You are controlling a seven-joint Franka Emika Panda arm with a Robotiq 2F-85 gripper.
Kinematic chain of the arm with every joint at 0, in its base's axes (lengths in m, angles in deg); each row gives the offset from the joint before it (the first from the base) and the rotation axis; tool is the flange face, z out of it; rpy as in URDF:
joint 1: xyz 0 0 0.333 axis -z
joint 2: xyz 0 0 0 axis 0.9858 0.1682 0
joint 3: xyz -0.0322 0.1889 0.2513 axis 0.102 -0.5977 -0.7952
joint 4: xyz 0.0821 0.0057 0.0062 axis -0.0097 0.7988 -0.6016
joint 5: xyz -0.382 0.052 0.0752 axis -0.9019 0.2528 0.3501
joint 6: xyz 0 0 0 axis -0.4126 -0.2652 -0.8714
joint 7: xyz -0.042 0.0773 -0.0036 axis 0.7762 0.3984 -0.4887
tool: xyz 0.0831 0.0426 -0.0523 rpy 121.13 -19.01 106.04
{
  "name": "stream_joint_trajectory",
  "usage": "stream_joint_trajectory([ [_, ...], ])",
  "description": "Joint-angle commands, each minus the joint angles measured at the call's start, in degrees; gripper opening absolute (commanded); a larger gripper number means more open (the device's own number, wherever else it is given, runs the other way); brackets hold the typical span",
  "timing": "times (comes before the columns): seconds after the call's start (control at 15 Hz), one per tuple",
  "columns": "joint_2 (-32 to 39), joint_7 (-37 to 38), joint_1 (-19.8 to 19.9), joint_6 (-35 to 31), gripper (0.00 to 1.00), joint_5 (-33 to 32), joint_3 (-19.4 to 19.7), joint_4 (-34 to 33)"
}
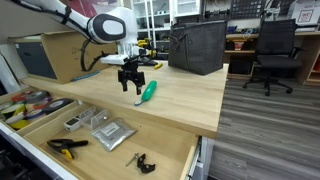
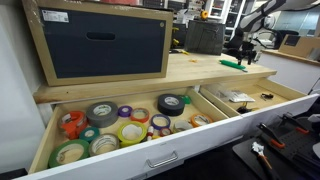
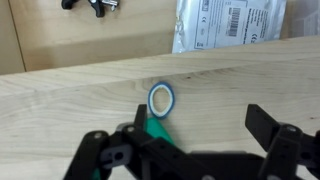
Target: Pick up the small green tape and put it on the left side of the open drawer.
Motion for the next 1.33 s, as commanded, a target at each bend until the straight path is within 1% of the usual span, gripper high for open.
stream_joint_trajectory([
  [0.0, 2.51, 1.26, -0.06, -0.44, 1.0, -0.91, -0.75, -2.98],
  [0.47, 6.53, 1.17, -0.94, 0.36, 1.0, -1.34, -1.89, -7.52],
  [1.07, 2.95, 0.42, -0.08, 3.34, 1.0, -1.5, -1.45, -4.55],
  [1.27, 1.64, -1.45, 0.99, 3.92, 1.0, -0.22, -2.46, -2.92],
])
